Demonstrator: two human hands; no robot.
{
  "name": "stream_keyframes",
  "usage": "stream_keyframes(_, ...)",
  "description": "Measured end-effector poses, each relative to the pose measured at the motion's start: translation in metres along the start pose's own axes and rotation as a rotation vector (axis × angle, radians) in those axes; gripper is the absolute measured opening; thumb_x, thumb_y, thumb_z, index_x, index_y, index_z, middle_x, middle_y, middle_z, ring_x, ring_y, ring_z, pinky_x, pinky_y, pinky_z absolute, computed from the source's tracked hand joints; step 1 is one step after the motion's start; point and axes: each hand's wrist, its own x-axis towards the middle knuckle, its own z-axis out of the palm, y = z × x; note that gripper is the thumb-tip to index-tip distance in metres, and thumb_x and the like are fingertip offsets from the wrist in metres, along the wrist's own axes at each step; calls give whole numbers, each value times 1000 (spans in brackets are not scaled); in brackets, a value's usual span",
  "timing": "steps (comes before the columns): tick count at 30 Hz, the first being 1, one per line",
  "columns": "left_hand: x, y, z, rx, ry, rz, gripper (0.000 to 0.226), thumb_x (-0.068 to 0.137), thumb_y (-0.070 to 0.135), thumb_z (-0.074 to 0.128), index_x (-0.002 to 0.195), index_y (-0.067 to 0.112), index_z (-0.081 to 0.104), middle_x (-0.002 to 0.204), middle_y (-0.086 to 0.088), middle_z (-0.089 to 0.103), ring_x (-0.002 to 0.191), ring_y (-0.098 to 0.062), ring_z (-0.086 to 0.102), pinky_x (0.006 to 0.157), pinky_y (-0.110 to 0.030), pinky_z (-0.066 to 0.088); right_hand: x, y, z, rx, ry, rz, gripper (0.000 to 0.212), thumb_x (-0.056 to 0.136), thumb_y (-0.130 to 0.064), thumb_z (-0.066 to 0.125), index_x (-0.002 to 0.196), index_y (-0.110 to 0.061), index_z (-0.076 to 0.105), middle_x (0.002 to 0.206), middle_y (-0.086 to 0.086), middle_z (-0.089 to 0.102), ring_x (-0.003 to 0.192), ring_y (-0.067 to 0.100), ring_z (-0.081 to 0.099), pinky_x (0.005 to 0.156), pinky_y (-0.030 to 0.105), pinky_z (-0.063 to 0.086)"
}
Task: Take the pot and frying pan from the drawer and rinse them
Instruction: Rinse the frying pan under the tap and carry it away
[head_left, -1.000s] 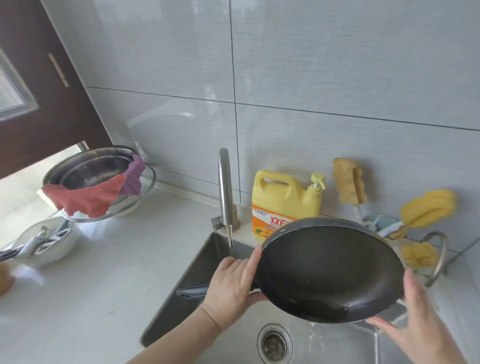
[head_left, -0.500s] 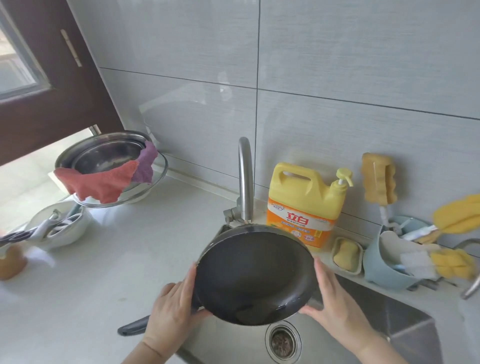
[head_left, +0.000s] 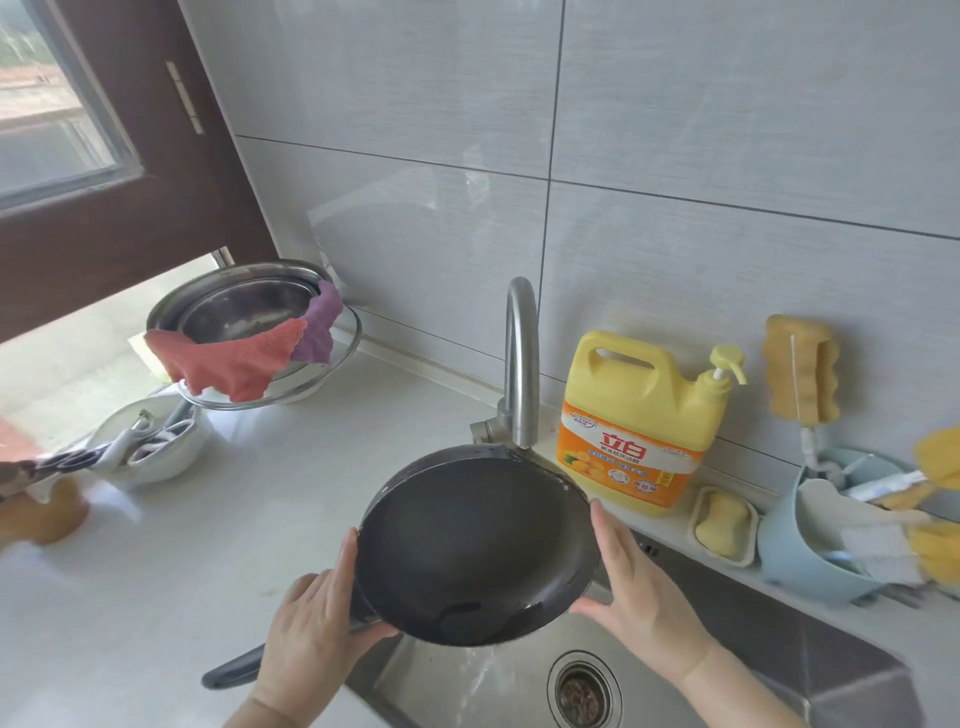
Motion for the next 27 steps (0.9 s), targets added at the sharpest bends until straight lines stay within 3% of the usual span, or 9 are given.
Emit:
stream_keyframes(4, 22, 22, 14, -51, -55, -36, 108, 74, 72, 52, 154, 10, 14, 70, 5, 66, 59, -16, 61, 68, -25, 39, -21, 18, -22, -17, 74, 25, 135, 57, -45, 86, 157, -19, -1, 157, 6, 29, 137, 20, 37, 102, 21, 35)
stream_keyframes(8, 40, 46, 32, -189, -105, -60, 99, 87, 74, 39, 154, 7, 10, 84, 1, 70, 67, -14, 64, 74, -27, 37, -47, 39, -46, -57, 176, 93, 120, 70, -62, 71, 157, -20, 0, 160, -1, 20, 127, 23, 40, 99, 28, 35)
stream_keyframes(11, 52, 64, 39, -238, -119, -46, 99, 87, 74, 40, 153, 5, 10, 72, 6, 63, 61, -11, 58, 66, -24, 37, -65, 53, -60, -121, 192, 214, 102, 81, -81, 35, 156, -19, 5, 141, 17, 43, 115, 30, 56, 83, 28, 47)
stream_keyframes(14, 55, 75, 43, -234, -113, -3, 101, 82, 71, 48, 149, 3, 15, 68, 9, 58, 58, -9, 53, 61, -23, 39, -76, 57, -67, -164, 197, 278, 100, 81, -84, 28, 155, -18, 13, 124, 30, 58, 99, 39, 68, 74, 30, 49)
stream_keyframes(17, 52, 72, 43, -214, -116, -8, 109, 77, 70, 58, 151, 4, 13, 68, 9, 57, 57, -10, 52, 63, -23, 34, -72, 52, -70, -124, 206, 307, 102, 79, -81, 42, 154, -16, 15, 127, 28, 56, 111, 31, 56, 87, 31, 40)
stream_keyframes(20, 46, 58, 35, -246, -104, -31, 109, 78, 71, 52, 154, 5, 8, 69, 8, 60, 58, -11, 56, 65, -23, 39, -64, 48, -59, -95, 111, 307, 147, 43, -46, 92, 157, -22, 3, 141, 20, 47, 106, 39, 65, 93, 31, 37)
stream_keyframes(23, 37, 41, 26, -227, -89, -50, 108, 79, 70, 50, 155, 7, 6, 78, 5, 68, 67, -13, 62, 72, -26, 38, -52, 39, -46, -36, 50, 168, 151, 40, -36, 95, 156, -25, -1, 163, -16, 6, 129, 24, 43, 98, 23, 33)
stream_keyframes(25, 29, 29, 23, -173, -68, -63, 113, 76, 68, 58, 156, 8, 5, 75, 4, 66, 68, -13, 57, 70, -27, 36, -41, 30, -37, -16, 31, 97, 142, 50, -40, 91, 156, -22, -1, 163, -15, 2, 134, 17, 35, 100, 20, 32)
stream_keyframes(27, 22, 20, 16, -132, -49, -60, 116, 72, 68, 61, 156, 8, 8, 68, 4, 63, 64, -14, 54, 67, -27, 36, -27, 18, -28, -18, 29, 65, 134, 56, -45, 85, 156, -19, -1, 161, -1, 18, 136, 16, 33, 102, 19, 31)
